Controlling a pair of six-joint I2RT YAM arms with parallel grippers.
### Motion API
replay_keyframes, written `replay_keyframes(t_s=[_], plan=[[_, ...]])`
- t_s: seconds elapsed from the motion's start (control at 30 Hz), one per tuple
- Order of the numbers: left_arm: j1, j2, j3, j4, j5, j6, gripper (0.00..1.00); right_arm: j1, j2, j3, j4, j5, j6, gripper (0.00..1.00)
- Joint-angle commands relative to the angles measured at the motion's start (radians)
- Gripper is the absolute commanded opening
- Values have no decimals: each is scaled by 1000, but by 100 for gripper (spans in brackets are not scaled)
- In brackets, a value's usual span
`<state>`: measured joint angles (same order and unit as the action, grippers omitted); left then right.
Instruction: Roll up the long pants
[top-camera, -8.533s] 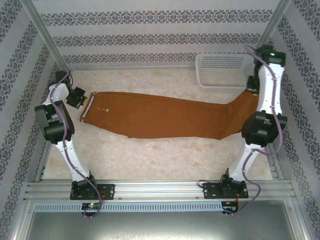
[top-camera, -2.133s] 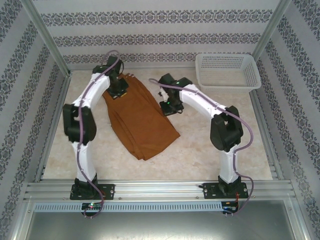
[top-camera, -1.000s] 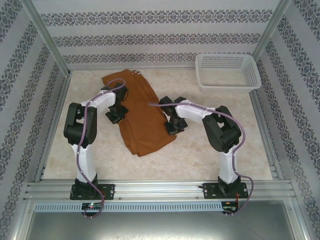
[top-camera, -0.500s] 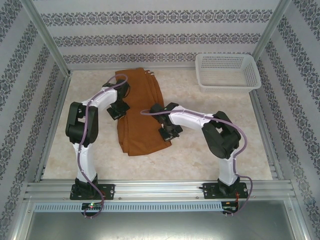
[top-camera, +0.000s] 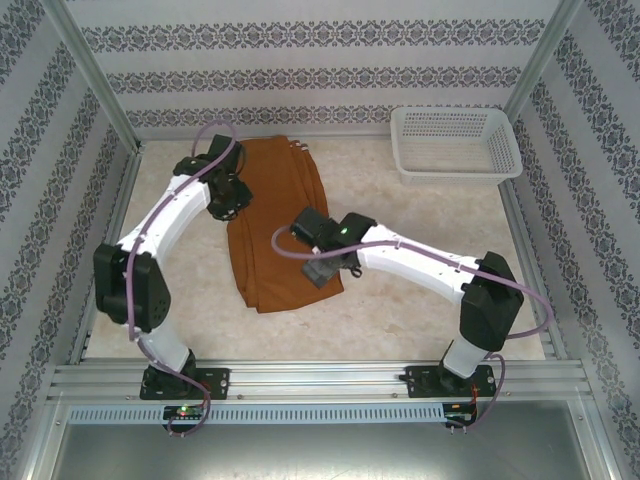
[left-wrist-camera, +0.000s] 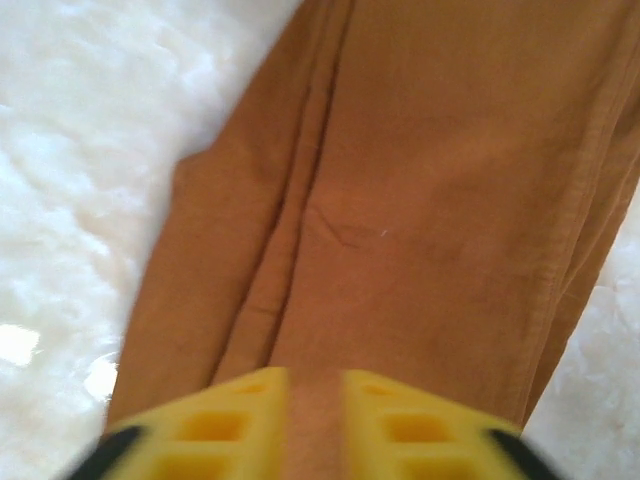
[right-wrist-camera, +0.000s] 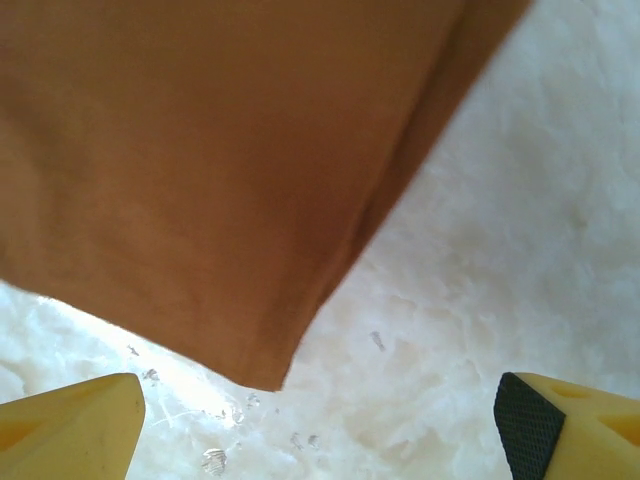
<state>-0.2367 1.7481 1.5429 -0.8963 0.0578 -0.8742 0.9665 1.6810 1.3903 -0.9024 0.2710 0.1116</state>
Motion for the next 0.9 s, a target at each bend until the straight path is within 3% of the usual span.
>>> replay_keyframes(t_s=[0.0,0.17,0.4,0.87], plan=[[-29,118,55,80,87,25,0,92,28,-44,56,105,-92,91],[-47,250,170,92,138,33,0,218,49,-96,136,187,-173,89],[-50,367,253,97,201,43,0,295,122,-132,226,198,-223,89],[-56,445,299,75,222,63,0,327,269,-175,394,254,-341,87]])
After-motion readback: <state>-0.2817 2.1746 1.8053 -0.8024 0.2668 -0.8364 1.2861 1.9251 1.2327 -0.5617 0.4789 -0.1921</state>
